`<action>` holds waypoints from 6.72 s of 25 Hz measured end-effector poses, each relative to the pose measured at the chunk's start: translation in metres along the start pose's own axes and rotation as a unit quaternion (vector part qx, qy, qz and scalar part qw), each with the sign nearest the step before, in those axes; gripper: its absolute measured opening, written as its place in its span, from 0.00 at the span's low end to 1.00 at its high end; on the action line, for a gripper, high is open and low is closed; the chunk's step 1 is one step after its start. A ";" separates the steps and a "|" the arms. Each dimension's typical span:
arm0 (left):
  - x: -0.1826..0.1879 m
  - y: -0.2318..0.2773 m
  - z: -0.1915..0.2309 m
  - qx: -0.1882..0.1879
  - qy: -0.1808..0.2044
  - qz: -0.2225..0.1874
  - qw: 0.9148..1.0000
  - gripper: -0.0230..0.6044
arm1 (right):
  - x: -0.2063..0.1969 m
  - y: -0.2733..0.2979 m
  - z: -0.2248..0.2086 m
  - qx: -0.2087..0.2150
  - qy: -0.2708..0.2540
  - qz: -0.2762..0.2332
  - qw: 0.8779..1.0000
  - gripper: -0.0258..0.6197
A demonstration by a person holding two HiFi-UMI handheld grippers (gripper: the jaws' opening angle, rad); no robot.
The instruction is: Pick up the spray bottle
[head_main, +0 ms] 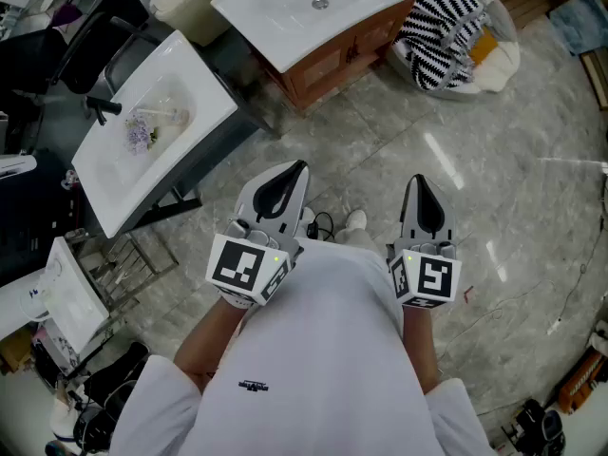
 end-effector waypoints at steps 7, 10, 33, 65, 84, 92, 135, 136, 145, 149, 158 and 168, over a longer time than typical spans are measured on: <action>-0.001 0.004 -0.056 0.007 0.013 -0.007 1.000 0.05 | 0.011 -0.029 -0.028 0.019 -0.007 -0.035 0.999 0.05; -0.007 0.009 -0.071 0.012 0.012 -0.003 1.000 0.05 | 0.012 -0.037 -0.041 0.022 0.007 -0.049 0.999 0.05; 0.000 0.091 -0.120 0.027 0.021 -0.014 0.999 0.05 | 0.009 -0.009 -0.120 0.080 0.054 -0.064 0.993 0.05; 0.176 0.371 0.152 -0.042 -0.021 0.002 0.999 0.05 | 0.156 0.388 -0.139 0.026 0.028 -0.021 0.999 0.05; 0.192 0.427 0.162 0.016 -0.023 -0.007 1.000 0.05 | 0.157 0.452 -0.185 0.074 -0.011 -0.038 0.996 0.05; 0.191 0.456 0.157 0.029 -0.016 0.004 0.999 0.05 | 0.154 0.488 -0.204 0.097 -0.017 -0.043 0.994 0.05; 0.100 0.581 0.236 0.082 -0.095 0.085 0.988 0.05 | 0.012 0.686 -0.220 0.163 -0.072 0.051 0.983 0.55; 0.096 0.582 0.236 0.083 -0.099 0.089 0.988 0.05 | 0.006 0.688 -0.218 0.164 -0.074 0.058 0.982 0.55; 0.075 0.588 0.243 0.085 -0.102 0.105 0.986 0.05 | -0.018 0.708 -0.216 0.154 -0.081 0.060 0.983 0.55; 0.069 0.590 0.246 0.086 -0.108 0.108 0.985 0.05 | -0.022 0.716 -0.215 0.155 -0.081 0.061 0.983 0.55; 0.058 0.586 0.246 0.089 -0.118 0.113 0.983 0.05 | -0.030 0.720 -0.213 0.151 -0.087 0.069 0.982 0.55; 0.050 0.583 0.242 0.088 -0.118 0.114 0.982 0.05 | -0.029 0.721 -0.214 0.146 -0.100 0.062 0.982 0.55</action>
Point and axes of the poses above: the fingertips, and each gripper's own axes: y forward along the fingers, z to its left, x out of its top, the point moved 4 cm from there along -y, backward along the fingers, and after that the axes turned 8 degrees about -y, right-handed, at the moved point
